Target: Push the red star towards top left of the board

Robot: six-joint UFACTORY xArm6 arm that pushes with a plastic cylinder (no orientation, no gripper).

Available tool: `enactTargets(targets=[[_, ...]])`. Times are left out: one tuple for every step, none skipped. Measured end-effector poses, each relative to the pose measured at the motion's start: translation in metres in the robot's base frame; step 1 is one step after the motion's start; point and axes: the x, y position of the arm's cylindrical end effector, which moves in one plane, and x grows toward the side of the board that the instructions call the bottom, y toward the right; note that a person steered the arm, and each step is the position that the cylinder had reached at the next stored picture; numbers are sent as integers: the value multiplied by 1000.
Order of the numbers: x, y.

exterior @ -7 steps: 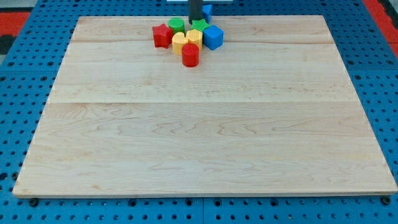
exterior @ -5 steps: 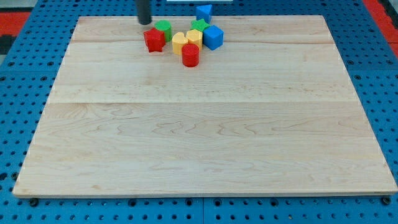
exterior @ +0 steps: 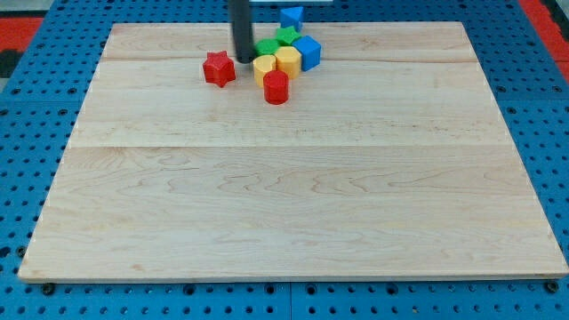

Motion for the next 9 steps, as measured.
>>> enactTargets(targets=[[6, -47], [17, -102], [73, -64], [50, -137], [0, -170], [-26, -200], [12, -161], [81, -156], [87, -173]])
